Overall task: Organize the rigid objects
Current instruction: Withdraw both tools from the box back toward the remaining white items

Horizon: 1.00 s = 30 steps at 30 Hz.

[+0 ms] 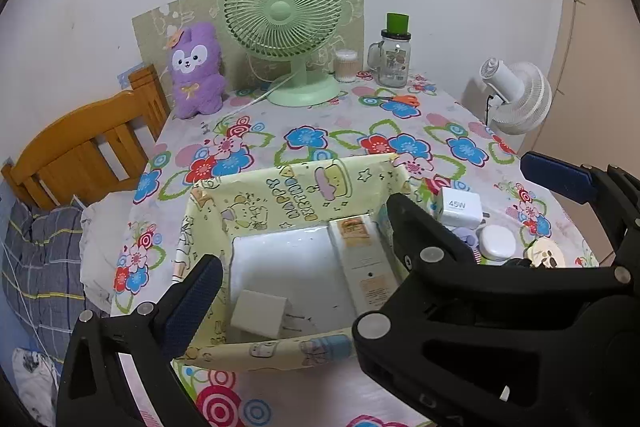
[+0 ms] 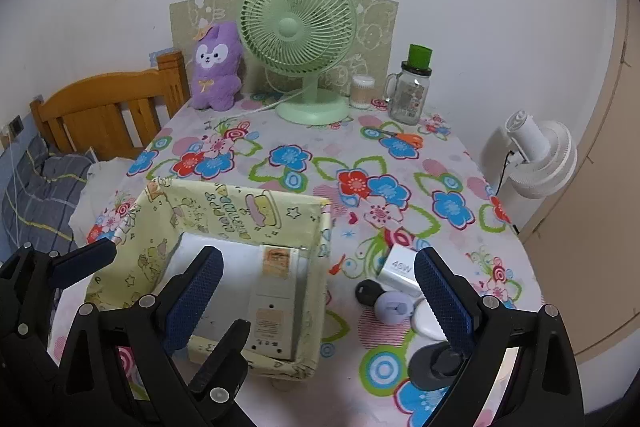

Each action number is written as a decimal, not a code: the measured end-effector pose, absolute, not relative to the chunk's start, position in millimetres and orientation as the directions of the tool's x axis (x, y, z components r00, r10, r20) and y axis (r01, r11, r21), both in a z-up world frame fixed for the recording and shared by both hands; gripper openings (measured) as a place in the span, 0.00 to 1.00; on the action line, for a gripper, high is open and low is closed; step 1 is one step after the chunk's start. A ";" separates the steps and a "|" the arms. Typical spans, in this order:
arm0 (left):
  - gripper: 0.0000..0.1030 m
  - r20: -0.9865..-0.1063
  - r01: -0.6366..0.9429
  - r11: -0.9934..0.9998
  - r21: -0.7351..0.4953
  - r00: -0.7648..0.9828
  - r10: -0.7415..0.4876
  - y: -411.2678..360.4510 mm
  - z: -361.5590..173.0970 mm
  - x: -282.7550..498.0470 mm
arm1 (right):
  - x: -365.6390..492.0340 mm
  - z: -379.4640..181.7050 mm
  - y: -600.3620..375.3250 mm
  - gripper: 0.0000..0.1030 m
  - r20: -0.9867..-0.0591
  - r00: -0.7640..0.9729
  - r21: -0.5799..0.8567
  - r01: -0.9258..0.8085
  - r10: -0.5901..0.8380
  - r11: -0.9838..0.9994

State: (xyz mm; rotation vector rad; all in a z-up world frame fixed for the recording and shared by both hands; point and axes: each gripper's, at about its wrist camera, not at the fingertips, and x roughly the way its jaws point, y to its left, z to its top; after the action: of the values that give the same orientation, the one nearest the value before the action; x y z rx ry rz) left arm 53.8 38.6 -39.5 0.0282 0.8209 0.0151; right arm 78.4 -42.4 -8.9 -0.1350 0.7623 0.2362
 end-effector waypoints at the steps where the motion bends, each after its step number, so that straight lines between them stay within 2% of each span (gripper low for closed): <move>1: 1.00 -0.732 -0.003 1.000 0.031 0.681 0.025 35.9 -38.8 54.2 | 78.2 -8.0 -44.9 0.95 -0.695 0.701 -0.039 -0.257 0.159 0.966; 30: 1.00 -0.703 0.038 0.999 0.033 0.712 -0.004 -41.4 -21.3 56.4 | 73.1 6.9 -129.3 0.95 -0.656 0.742 -0.020 -0.197 0.136 0.980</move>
State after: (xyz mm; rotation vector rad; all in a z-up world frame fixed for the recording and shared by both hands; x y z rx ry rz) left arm 56.4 -41.4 -21.3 0.0465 0.7788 -0.0235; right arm 73.1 -129.3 6.9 -0.0899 0.7114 0.1832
